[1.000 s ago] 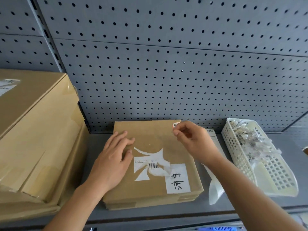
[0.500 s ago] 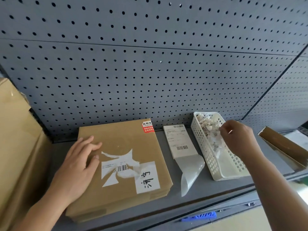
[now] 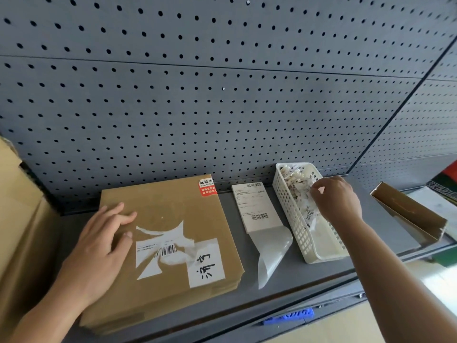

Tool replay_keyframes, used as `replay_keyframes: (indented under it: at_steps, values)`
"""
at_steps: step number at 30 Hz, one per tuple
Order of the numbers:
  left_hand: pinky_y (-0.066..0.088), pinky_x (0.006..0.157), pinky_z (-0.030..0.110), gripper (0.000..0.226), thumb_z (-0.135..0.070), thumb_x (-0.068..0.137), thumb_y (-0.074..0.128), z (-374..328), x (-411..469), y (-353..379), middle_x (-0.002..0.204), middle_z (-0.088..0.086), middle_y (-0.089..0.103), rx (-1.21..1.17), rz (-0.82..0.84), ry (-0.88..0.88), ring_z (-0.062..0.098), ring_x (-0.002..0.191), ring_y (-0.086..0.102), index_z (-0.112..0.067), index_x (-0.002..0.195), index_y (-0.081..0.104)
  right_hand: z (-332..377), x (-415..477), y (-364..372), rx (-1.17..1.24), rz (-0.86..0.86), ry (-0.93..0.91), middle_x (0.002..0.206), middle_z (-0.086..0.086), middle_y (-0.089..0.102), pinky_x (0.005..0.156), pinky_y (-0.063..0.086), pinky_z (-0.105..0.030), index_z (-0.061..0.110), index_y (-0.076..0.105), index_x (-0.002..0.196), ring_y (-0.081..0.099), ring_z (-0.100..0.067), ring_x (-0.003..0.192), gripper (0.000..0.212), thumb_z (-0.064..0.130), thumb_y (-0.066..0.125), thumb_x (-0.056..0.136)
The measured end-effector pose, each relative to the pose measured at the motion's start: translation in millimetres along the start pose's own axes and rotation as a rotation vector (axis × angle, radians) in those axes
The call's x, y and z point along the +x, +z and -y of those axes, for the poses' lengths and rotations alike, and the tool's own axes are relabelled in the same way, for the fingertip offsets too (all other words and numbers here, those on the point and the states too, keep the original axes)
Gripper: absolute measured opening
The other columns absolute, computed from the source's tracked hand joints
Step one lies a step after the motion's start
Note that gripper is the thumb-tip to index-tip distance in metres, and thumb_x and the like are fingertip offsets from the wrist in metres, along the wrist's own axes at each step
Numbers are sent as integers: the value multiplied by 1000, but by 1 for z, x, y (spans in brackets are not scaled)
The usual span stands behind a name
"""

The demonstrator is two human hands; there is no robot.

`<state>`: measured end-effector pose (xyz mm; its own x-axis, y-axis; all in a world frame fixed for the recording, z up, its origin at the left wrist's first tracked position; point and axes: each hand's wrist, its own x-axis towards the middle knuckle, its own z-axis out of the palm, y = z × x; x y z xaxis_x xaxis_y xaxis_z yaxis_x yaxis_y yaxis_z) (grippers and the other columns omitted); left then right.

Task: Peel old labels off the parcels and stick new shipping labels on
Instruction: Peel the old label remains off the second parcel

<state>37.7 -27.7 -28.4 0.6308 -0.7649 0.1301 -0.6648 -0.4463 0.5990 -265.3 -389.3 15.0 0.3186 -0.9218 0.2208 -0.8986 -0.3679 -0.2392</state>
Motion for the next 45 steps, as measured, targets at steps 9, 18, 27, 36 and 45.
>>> replay_keyframes:
  at_steps: [9,18,27,36,45]
  values:
    - [10,118,30,33,-31,102,46,1,0,0,154,-29,26,7,-3,2,-9,148,3,-45,132,47,0,-7,3,76,-67,-16,109,-1,60,60,44,-30,29,73,116,53,-18,80,26,30,53,99]
    - [10,117,29,32,-30,102,47,-2,0,-1,153,-30,26,0,5,-14,-5,150,5,-49,128,45,14,-9,-10,233,-170,-55,102,1,61,66,50,-34,23,74,108,59,-21,85,23,24,54,98]
    - [10,118,28,31,-33,103,46,-3,-1,-2,151,-33,22,-3,23,-33,-11,146,1,-48,130,44,50,-13,-14,350,-147,-170,96,9,59,59,38,-25,25,74,102,52,-9,70,20,19,56,95]
    - [12,120,30,35,-36,104,43,-4,-1,-2,152,-33,18,1,31,-37,-9,149,-1,-44,137,45,109,-29,-7,402,-120,-374,94,10,59,62,46,-29,20,75,103,55,-13,69,19,15,59,94]
    - [17,123,36,39,-40,104,37,-7,-3,-3,155,-33,16,-9,35,-62,-10,149,-4,-43,142,44,181,-64,12,495,73,-618,89,13,62,63,47,-29,23,73,97,48,-4,68,18,13,59,93]
